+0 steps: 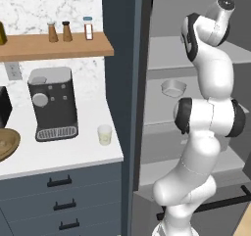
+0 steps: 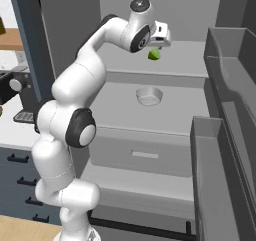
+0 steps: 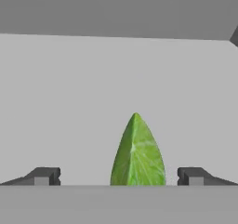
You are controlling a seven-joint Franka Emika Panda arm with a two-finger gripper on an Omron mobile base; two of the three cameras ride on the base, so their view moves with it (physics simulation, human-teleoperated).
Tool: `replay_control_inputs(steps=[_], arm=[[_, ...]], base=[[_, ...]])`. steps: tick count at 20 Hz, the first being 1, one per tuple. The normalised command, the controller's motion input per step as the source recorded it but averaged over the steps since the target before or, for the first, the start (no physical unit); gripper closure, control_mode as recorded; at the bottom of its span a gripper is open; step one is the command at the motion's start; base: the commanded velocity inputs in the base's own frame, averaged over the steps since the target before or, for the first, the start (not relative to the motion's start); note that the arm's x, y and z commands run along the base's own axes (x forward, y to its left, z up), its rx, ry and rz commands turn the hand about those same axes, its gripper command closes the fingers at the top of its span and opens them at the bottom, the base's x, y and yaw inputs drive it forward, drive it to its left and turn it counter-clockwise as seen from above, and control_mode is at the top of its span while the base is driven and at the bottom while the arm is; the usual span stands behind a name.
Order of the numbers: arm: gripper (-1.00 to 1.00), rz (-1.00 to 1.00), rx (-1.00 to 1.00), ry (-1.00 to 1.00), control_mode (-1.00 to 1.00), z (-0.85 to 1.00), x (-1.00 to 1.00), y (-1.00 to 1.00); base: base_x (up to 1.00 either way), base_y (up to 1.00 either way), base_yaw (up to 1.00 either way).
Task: Grab a lemon wedge from the fridge and one ice cube from the ice bowl, and put them in the glass of lemonade.
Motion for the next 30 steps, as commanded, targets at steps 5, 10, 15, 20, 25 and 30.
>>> replay_control_inputs(steps=[5,10,15,20,25,30], arm=[[-1.00,0.00,0.00,0.00,-1.00,-0.30,-0.29,-0.02],[-1.00,0.00,0.00,0.00,-1.00,-0.29,-0.27,0.00],[-1.00,0.00,0.00,0.00,-1.00,-0.25,0.06,0.01],[-1.00,0.00,0.00,0.00,-1.00,0.48,0.07,-0.02],[-1.00,0.00,0.00,0.00,-1.00,0.22,0.15,0.00],[-1.00,0.00,0.00,0.08,-1.00,-0.10,0.26,0.00]], base=[[0.00,0.00,0.00],[0.00,0.00,0.00],[0.00,0.00,0.00],[0.00,0.00,0.00],[0.00,0.00,0.00],[0.00,0.00,0.00]])
